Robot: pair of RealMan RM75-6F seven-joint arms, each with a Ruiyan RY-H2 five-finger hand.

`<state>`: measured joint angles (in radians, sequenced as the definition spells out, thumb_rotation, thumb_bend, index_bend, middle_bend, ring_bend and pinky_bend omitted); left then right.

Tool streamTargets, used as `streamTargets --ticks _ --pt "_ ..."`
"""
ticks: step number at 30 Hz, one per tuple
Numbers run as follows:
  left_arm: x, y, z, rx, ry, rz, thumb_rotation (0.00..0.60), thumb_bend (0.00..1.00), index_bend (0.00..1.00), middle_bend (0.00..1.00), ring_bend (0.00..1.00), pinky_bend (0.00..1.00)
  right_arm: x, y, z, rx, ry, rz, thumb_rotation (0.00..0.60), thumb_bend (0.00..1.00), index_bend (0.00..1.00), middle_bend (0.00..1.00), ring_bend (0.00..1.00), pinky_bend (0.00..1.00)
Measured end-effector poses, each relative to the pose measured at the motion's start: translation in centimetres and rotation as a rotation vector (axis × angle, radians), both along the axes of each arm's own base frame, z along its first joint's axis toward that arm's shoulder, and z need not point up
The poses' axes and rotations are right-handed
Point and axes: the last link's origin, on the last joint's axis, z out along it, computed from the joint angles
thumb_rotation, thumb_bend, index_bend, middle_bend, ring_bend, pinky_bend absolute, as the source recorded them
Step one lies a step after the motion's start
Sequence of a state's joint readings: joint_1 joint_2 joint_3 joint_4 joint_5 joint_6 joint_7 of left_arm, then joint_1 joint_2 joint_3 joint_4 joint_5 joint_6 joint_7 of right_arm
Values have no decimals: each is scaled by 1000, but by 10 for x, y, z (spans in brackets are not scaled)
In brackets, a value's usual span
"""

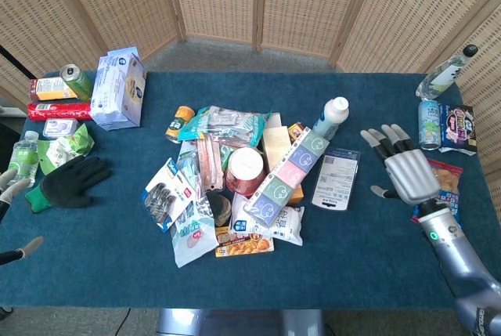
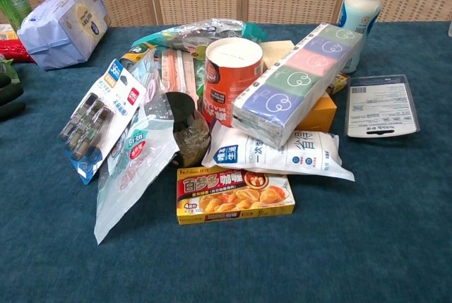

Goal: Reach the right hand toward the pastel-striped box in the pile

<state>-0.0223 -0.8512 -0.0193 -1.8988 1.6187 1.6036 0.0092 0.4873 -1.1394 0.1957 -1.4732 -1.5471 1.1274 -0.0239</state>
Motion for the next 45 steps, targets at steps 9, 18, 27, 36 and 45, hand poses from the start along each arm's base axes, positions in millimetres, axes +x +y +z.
streamTargets --ticks 9,18,27,36,45 --pt "-6 6 -1 -8 6 28 600 0 163 0 0 0 53 -23 -32 110 150 226 600 0 0 0 0 0" --pt "-7 9 -4 -19 10 35 600 0 164 0 0 0 85 -44 -70 162 310 375 600 0 0 0 0 0" --pt "-11 11 -2 -12 9 48 600 0 164 0 0 0 82 -57 -96 219 423 395 600 0 0 0 0 0" --pt "-12 13 -2 -14 7 48 600 0 166 0 0 0 80 -54 -106 226 462 448 600 0 491 492 207 301" --pt "-12 11 0 -8 4 48 600 0 168 0 0 0 74 -43 -94 212 380 486 600 0 633 745 458 523"
